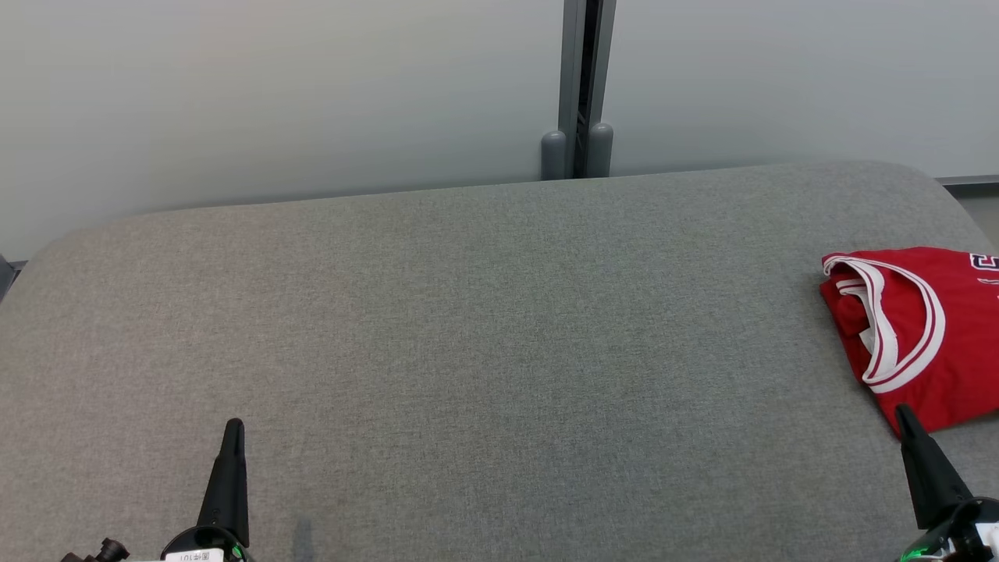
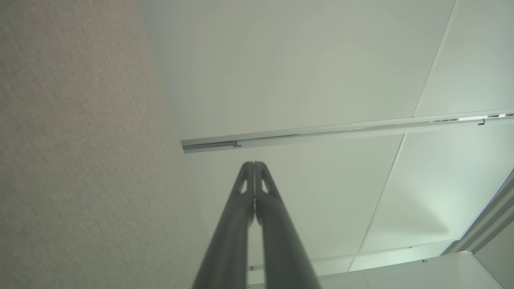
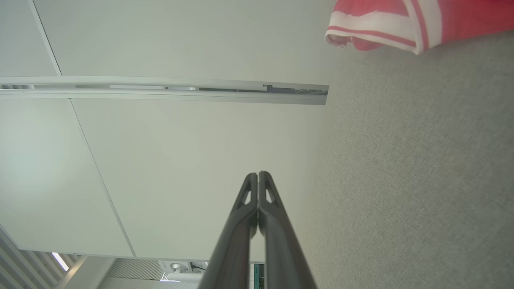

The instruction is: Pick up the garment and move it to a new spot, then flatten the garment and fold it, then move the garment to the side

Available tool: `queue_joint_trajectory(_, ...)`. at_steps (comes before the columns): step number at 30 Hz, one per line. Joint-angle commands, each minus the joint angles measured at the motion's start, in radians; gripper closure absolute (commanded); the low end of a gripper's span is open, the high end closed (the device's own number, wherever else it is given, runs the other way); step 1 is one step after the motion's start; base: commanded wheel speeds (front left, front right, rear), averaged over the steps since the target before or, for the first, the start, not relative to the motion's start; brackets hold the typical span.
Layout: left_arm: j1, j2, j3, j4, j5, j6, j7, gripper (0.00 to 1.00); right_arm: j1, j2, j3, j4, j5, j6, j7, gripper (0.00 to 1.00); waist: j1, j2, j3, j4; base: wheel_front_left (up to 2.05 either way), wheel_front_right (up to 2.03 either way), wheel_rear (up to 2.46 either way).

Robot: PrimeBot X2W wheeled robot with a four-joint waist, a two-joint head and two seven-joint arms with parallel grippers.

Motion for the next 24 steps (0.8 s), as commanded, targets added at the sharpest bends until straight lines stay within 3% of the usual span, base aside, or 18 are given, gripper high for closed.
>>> queue_joint_trajectory(1,0.002,0.003,0.004,-0.003,0.002,-0.005,0.003,1.00,-0.009,-0.001,-0.005,0.002,-0.006,0.000,0.004,1.00,0.0000,-0.0001,0.000,0.000,0.00,0.00,0.00)
queue_joint_trajectory(24,0.002,0.001,0.006,-0.003,0.004,-0.005,0.005,1.00,-0.008,0.002,-0.008,0.002,-0.008,0.000,0.008,1.00,0.0000,-0.0001,0.000,0.000,0.00,0.00,0.00)
